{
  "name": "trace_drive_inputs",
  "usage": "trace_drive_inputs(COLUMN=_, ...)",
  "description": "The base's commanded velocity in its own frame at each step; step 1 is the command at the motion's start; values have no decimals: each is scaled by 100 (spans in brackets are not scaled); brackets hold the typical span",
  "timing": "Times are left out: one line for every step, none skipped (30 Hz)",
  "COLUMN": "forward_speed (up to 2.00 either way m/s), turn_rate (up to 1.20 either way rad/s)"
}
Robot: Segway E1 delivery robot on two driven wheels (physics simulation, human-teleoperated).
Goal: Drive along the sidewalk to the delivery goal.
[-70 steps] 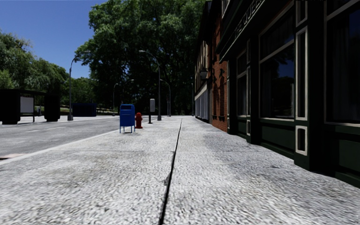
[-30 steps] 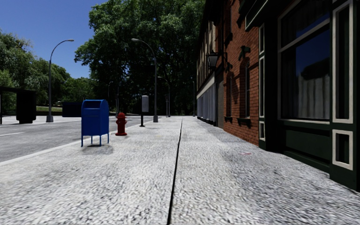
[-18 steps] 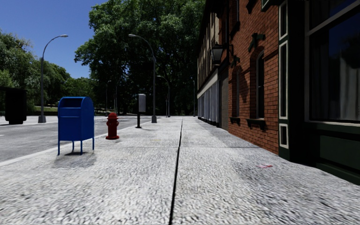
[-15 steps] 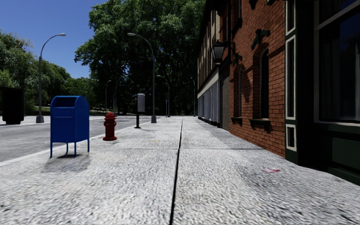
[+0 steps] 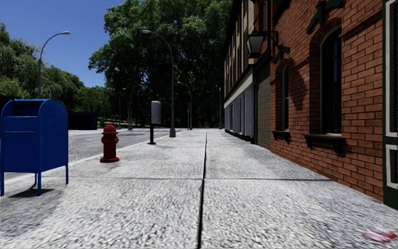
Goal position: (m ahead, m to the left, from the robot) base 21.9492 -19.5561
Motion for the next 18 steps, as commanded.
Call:
trace_drive_inputs(forward_speed=200, turn_rate=0)
trace_drive_inputs(forward_speed=200, turn_rate=0)
trace_drive_inputs(forward_speed=200, turn_rate=0)
trace_drive_inputs(forward_speed=200, turn_rate=0)
trace_drive_inputs(forward_speed=200, turn_rate=0)
trace_drive_inputs(forward_speed=200, turn_rate=0)
trace_drive_inputs(forward_speed=200, turn_rate=0)
trace_drive_inputs(forward_speed=200, turn_rate=0)
trace_drive_inputs(forward_speed=200, turn_rate=0)
trace_drive_inputs(forward_speed=200, turn_rate=0)
trace_drive_inputs(forward_speed=200, turn_rate=0)
trace_drive_inputs(forward_speed=200, turn_rate=0)
trace_drive_inputs(forward_speed=200, turn_rate=0)
trace_drive_inputs(forward_speed=200, turn_rate=0)
trace_drive_inputs(forward_speed=200, turn_rate=0)
trace_drive_inputs(forward_speed=200, turn_rate=0)
trace_drive_inputs(forward_speed=200, turn_rate=0)
trace_drive_inputs(forward_speed=200, turn_rate=0)
